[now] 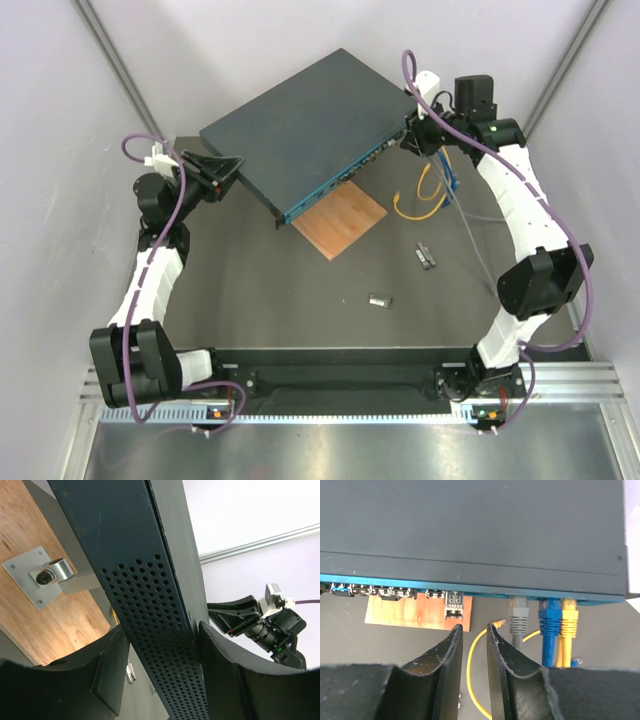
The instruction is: Insert the plug into the switch port
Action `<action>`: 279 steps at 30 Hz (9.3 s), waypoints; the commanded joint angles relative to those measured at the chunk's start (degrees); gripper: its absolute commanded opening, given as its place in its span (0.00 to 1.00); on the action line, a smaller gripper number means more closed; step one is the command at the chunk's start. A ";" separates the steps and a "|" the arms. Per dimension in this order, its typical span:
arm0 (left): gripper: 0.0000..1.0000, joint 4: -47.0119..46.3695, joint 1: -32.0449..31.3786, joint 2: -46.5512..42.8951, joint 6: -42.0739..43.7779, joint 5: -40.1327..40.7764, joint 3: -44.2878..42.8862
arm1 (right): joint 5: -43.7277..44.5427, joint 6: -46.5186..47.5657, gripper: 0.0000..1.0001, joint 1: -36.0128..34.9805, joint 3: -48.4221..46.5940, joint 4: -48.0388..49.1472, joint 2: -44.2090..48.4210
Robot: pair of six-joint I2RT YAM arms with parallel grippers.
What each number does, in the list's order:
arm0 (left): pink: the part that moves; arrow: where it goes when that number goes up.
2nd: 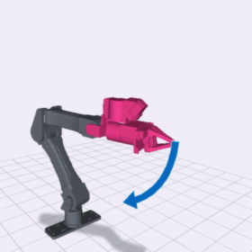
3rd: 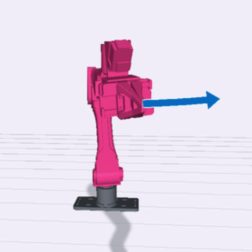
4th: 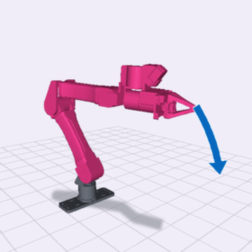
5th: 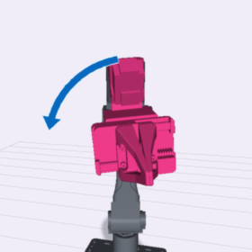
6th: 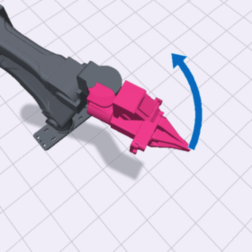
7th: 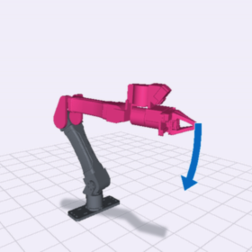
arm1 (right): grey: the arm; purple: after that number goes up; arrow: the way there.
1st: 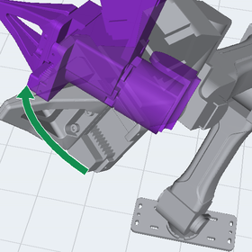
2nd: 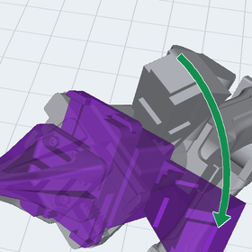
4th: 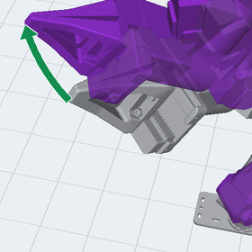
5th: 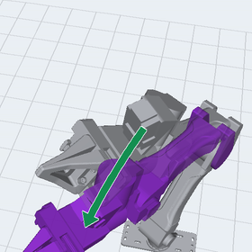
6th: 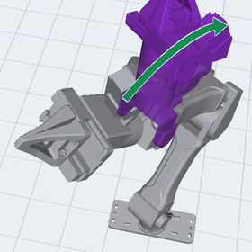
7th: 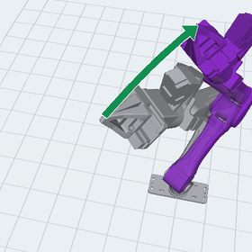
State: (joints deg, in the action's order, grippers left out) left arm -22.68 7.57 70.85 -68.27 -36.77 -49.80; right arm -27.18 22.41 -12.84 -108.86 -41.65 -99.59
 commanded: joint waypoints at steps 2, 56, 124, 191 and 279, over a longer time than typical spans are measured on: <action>0.00 -3.51 -0.54 -0.54 5.08 0.74 -1.44 | -0.86 0.00 0.24 -1.31 -3.20 0.08 -0.87; 0.00 -2.81 -0.01 -0.01 6.39 0.39 -1.70 | -0.50 -10.56 0.27 -4.39 17.98 36.39 3.26; 0.99 -1.76 5.17 -10.56 7.27 2.06 -6.10 | 23.49 13.80 0.36 -0.52 54.37 12.99 9.60; 0.92 73.74 -62.23 6.40 138.84 6.37 -39.76 | -47.35 15.65 0.00 -1.48 44.08 -25.95 27.34; 0.61 56.27 -59.78 15.64 89.64 3.11 -42.49 | -20.37 14.77 0.00 -9.92 48.04 -0.55 45.10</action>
State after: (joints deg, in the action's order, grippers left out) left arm 39.57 -53.21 89.34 26.20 -32.80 -93.17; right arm -48.34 37.80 -22.46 -61.84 -45.65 -55.22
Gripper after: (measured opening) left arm 0.538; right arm 0.100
